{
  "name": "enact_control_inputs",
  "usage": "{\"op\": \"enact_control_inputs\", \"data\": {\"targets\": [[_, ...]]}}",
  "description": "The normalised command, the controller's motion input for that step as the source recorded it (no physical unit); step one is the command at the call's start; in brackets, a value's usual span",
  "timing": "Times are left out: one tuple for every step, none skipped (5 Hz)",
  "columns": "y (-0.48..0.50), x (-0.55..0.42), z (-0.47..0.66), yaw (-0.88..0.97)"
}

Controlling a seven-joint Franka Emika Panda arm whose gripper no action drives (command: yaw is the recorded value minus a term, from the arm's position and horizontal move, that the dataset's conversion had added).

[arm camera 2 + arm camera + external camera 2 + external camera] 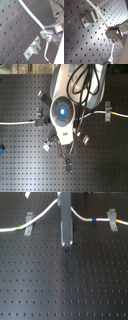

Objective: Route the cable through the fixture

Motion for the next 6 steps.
{"op": "enact_control_inputs", "data": {"targets": [[0.251, -0.044, 0.1, 0.25], [0.187, -0.013, 0.19, 0.14], [0.225, -0.007, 0.3, 0.11], [0.195, 0.003, 0.29, 0.07], [0.073, 0.05, 0.19, 0.0], [0.0, 0.083, 0.14, 0.0]]}}
